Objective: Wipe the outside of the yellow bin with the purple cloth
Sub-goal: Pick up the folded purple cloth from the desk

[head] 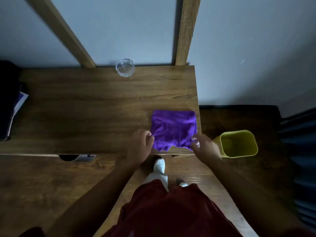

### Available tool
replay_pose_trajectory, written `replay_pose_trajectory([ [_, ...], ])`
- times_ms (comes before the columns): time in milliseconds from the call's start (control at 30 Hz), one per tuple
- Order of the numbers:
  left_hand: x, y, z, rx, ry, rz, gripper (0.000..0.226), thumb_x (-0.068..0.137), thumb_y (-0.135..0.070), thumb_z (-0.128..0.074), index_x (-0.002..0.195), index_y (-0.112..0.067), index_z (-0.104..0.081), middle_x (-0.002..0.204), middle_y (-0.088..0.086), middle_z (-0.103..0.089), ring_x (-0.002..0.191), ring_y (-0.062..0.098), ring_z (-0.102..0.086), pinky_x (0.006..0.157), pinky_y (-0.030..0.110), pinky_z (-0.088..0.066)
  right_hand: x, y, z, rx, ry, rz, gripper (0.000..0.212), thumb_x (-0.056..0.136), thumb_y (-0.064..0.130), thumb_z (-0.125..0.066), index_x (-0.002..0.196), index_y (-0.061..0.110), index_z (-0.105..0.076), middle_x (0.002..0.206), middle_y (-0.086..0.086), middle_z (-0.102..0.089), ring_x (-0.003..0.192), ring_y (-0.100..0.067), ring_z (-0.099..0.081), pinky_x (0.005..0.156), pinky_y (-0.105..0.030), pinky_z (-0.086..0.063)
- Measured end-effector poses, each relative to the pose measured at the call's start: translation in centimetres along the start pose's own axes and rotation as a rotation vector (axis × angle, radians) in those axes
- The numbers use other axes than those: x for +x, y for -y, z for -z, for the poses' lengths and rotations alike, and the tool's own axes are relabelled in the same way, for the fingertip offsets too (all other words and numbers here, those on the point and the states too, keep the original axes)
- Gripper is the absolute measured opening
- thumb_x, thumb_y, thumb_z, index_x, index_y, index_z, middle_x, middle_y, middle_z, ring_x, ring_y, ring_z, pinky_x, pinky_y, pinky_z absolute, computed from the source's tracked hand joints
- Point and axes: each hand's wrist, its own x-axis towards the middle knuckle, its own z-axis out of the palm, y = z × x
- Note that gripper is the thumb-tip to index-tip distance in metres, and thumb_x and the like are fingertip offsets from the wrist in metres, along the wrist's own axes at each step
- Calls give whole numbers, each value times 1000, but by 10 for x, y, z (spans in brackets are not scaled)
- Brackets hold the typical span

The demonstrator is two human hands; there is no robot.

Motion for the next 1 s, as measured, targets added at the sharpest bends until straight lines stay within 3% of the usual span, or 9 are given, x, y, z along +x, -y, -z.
replay_pose_trajectory([
  [133,64,-2,0,159,91,-131,36,93,-23,-73,123,-3,-67,123,17,-67,113,36,-62,96,47,-49,54,26,7,-151,-14,73,49,93,33,-67,140,22,-60,136,-11,-62,126,-34,-57,95,-45,-50],
  [233,98,0,-8,249,235,-149,54,98,-33,-68,143,-6,-57,149,17,-55,140,39,-46,114,47,-35,84,34,1,-282,53,85,62,94,41,-63,151,25,-48,156,-11,-47,145,-33,-40,114,-49,-37],
  [367,132,3,-19,370,352,-171,65,99,-44,-62,155,-14,-44,161,8,-42,153,37,-28,118,47,-27,114,39,-6,-419,128,94,70,95,49,-56,158,26,-35,165,-9,-34,153,-32,-27,122,-49,-24],
  [533,145,6,-32,491,400,-227,59,97,-47,-63,145,-12,-55,154,7,-47,151,33,-29,115,47,-28,120,38,-15,-495,176,112,71,97,50,-54,160,27,-30,165,-6,-35,155,-32,-25,122,-51,-22],
  [667,141,7,-34,424,331,-244,39,94,-33,-69,125,-10,-67,132,10,-65,135,33,-47,104,45,-36,118,41,-19,-485,190,88,72,96,45,-61,159,27,-32,158,-6,-43,145,-31,-39,116,-49,-33],
  [767,138,4,-32,310,319,-204,32,93,-24,-72,120,-7,-69,121,12,-71,122,34,-56,96,45,-42,118,43,-19,-483,137,40,65,93,36,-66,152,25,-43,141,-8,-57,132,-32,-52,108,-47,-41],
  [900,134,-4,-22,106,307,-173,27,91,-14,-75,113,0,-70,110,17,-73,110,39,-61,94,46,-45,110,38,-16,-407,50,-9,36,93,25,-62,128,18,-66,122,-8,-66,121,-30,-57,101,-44,-41],
  [1000,128,-12,-8,34,258,-184,23,87,-7,-77,107,4,-71,103,19,-73,100,41,-62,92,42,-41,98,34,-6,-242,14,-19,37,92,26,-63,128,20,-68,122,-6,-69,119,-30,-60,101,-44,-41],
])
